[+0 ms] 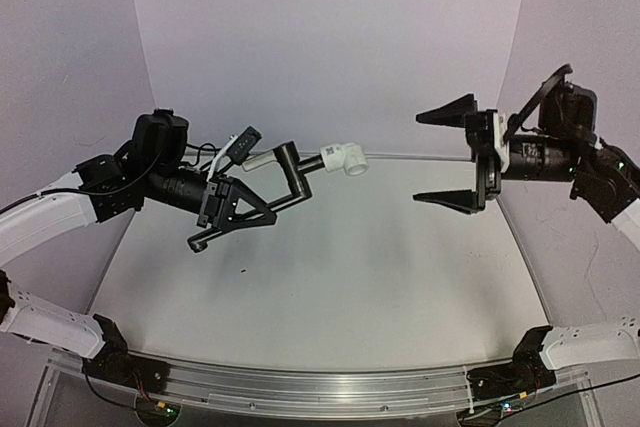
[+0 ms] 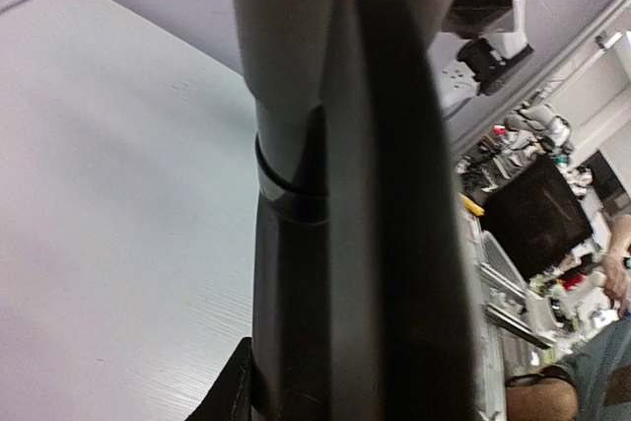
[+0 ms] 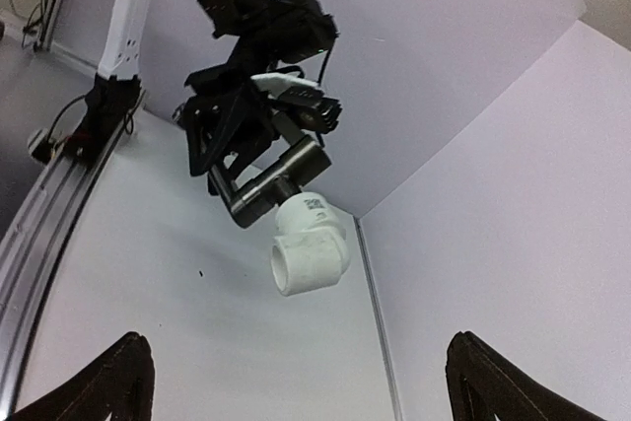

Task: Install the water faucets

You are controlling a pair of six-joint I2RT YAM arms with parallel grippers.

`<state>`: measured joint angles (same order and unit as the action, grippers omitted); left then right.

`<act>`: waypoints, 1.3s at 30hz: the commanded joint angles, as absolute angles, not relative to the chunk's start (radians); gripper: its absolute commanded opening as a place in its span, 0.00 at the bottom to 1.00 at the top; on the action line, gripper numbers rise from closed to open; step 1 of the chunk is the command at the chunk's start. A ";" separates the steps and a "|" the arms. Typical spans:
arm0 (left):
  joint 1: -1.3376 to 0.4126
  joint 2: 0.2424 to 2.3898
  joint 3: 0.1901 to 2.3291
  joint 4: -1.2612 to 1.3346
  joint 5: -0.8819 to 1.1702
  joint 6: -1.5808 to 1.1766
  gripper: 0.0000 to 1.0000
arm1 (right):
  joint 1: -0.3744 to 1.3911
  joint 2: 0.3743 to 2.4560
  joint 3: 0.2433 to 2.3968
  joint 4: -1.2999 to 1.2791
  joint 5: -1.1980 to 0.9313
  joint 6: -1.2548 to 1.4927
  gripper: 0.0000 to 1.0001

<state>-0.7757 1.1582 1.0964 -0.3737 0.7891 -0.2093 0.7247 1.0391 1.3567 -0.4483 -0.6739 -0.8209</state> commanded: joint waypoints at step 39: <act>-0.782 1.364 1.290 -0.385 1.203 -0.277 0.00 | 0.870 1.144 1.245 -0.242 -0.545 -1.537 0.35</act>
<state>-0.7788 1.3937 1.2118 -0.4250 1.1835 -0.3564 0.8620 1.1332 1.1876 -0.2794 -0.5423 -1.5865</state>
